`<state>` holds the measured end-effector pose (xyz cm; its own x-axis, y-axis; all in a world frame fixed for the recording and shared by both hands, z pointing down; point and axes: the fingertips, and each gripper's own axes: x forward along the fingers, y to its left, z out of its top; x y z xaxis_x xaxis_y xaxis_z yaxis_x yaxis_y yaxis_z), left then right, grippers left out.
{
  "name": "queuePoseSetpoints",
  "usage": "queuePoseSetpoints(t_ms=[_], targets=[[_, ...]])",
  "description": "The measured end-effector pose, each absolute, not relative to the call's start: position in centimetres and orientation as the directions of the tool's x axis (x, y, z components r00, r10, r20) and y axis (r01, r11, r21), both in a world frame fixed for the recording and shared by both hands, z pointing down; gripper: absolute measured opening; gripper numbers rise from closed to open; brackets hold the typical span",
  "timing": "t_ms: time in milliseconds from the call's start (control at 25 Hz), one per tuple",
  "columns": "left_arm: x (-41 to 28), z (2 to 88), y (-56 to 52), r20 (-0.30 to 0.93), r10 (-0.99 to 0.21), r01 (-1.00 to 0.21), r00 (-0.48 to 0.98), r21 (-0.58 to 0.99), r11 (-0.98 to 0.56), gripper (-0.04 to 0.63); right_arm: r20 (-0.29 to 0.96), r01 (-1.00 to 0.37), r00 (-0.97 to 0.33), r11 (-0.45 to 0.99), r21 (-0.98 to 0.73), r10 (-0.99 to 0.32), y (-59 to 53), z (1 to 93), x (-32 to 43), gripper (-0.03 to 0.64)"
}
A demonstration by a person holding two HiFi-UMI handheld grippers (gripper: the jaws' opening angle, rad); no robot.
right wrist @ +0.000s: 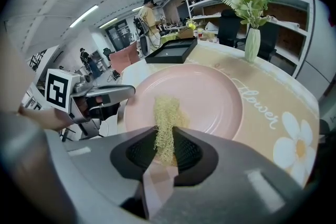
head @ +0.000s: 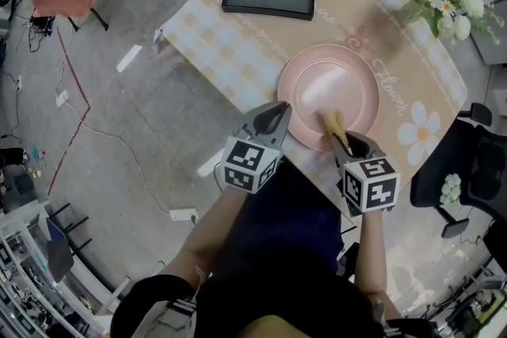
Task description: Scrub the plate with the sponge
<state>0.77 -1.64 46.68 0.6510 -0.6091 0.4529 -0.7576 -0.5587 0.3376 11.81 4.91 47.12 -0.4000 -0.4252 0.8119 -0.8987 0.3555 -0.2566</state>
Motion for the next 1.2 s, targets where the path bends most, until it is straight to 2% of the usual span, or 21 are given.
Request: queuePoseSetpoints(t_ms=[1200], targets=[[-0.2,46.6,-1.3,0.448,-0.602,-0.749,0.661,0.337,-0.571,0.025,0.807,-0.963,-0.255,0.214,-0.162,-0.534,2.6,45.9,17.5,0.078]])
